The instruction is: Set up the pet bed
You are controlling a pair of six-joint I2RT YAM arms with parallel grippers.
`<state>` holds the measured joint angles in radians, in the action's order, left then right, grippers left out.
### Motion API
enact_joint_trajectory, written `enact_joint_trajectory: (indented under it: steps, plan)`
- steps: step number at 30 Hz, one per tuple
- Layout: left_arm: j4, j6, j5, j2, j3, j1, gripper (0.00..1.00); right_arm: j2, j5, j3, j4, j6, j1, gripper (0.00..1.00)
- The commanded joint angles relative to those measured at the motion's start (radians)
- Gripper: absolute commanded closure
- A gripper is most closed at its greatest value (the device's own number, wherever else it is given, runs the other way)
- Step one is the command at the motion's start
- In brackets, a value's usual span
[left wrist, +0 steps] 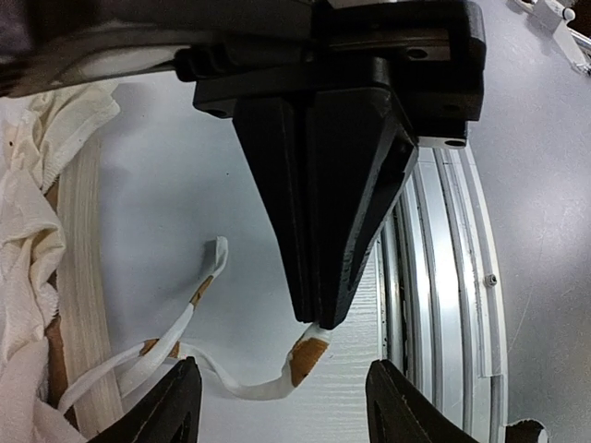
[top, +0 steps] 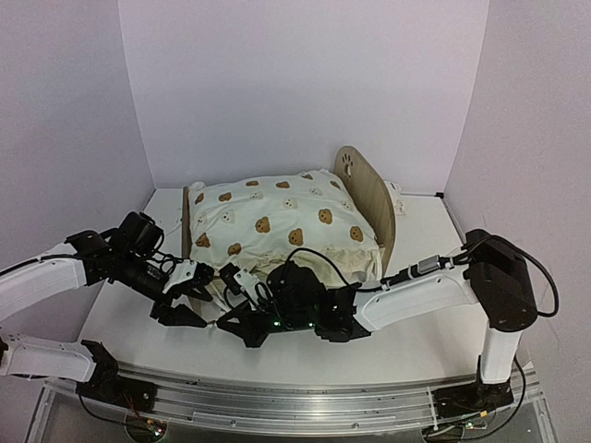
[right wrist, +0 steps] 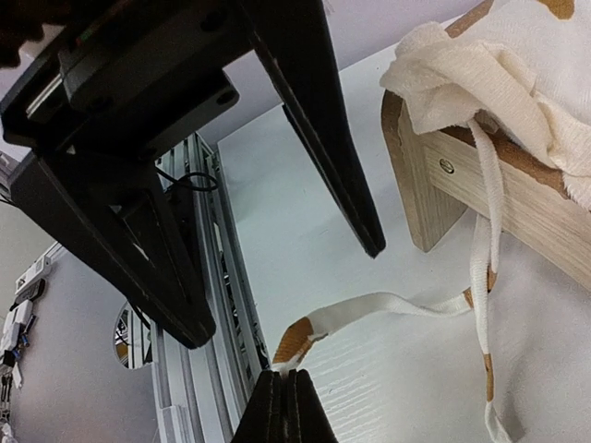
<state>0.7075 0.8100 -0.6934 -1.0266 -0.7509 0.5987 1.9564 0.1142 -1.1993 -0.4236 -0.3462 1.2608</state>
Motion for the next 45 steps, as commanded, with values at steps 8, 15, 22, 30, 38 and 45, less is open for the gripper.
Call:
enact_joint_trajectory:
  steps: [8,15,22,30,38,45]
  plan:
    - [-0.035,-0.022,0.028,-0.035,0.035,0.048,0.43,0.037,0.042,-0.066,-0.086,-0.02,-0.021,1.0]
    - [-0.086,-0.097,0.104,-0.061,0.027,0.054,0.86,0.041,0.05,-0.055,-0.097,-0.036,-0.028,1.0]
    - [-0.045,-0.302,0.328,-0.052,-0.009,0.051,1.0,0.061,-0.027,-0.05,-0.098,-0.088,-0.057,0.94]
    - [-0.005,-0.432,0.515,-0.058,-0.014,0.025,1.0,0.179,-0.221,-0.15,-0.103,-0.099,-0.056,0.75]
    - [-0.026,-0.44,0.527,-0.065,-0.014,0.025,1.0,0.288,-0.328,-0.223,-0.162,-0.089,-0.049,0.69]
    - [-0.015,-0.451,0.546,-0.07,-0.04,0.026,1.0,0.342,-0.379,-0.274,-0.19,-0.073,-0.049,0.91]
